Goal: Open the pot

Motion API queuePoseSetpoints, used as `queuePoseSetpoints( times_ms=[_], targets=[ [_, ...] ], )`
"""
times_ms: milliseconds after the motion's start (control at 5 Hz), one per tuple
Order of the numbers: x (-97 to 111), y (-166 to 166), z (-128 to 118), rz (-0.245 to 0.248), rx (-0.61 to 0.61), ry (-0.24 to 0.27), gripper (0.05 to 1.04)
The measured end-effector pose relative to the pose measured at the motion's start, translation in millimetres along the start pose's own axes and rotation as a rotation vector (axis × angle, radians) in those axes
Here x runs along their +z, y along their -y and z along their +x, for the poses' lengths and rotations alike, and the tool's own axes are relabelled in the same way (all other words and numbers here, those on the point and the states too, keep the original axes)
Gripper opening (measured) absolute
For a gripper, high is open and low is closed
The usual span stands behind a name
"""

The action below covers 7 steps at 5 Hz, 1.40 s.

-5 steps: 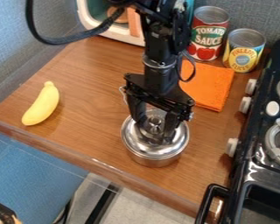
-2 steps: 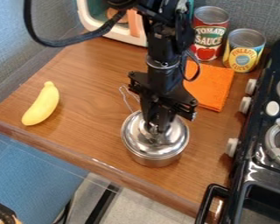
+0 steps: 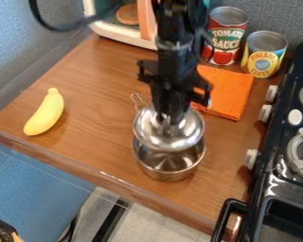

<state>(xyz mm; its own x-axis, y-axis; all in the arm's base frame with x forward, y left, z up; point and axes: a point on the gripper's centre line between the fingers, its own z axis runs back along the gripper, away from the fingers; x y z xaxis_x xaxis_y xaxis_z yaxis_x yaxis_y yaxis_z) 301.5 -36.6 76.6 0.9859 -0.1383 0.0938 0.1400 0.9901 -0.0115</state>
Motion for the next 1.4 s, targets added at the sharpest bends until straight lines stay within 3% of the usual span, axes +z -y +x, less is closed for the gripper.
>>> queuePoseSetpoints(
  times_ms=[200,400,1000,1400],
  targets=[
    [15,-19,23,-0.006,0.077,0.031,0.286],
    [18,-56,51,0.024,0.195,0.034,0.285],
    [7,-168,107,0.105,0.509,0.060,0.285],
    [-12,-220,88,0.148,0.669,0.000,0.286]
  ],
)
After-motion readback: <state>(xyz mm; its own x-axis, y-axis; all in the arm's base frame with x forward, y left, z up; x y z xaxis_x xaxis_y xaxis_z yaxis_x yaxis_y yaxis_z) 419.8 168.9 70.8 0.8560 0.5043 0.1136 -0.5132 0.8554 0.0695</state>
